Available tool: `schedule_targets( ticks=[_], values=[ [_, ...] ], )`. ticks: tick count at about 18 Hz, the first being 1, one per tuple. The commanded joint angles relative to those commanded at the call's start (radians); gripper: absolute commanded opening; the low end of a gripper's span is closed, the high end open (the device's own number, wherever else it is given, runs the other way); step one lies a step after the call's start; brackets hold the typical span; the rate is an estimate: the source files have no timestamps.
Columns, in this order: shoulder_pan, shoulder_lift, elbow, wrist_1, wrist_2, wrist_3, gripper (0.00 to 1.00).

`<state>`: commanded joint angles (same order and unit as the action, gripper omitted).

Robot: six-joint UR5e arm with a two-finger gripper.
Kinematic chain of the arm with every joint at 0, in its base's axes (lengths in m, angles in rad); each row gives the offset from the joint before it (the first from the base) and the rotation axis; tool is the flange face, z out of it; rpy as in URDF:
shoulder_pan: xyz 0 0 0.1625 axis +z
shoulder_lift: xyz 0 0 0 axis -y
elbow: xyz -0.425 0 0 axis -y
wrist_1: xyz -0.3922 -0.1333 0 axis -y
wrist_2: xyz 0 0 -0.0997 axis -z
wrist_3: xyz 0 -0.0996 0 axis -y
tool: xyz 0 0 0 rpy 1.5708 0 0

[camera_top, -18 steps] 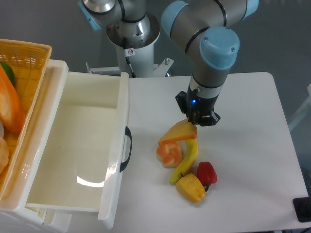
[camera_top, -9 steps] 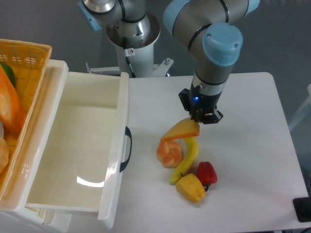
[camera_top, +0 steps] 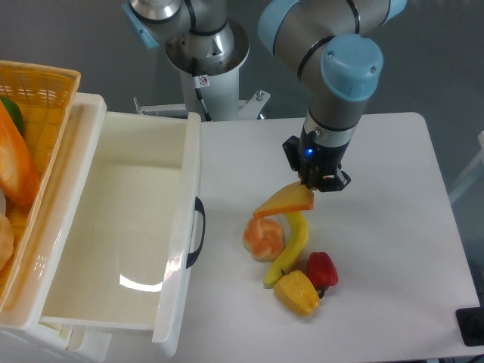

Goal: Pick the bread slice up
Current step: 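Lift the gripped bread slice up off the table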

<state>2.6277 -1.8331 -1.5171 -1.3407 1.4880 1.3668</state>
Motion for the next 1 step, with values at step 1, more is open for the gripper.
schedule_targets(
  ticks=[1],
  values=[
    [0.002, 0.000, 0.003, -0.002, 0.000, 0.000, 0.00]
  ],
)
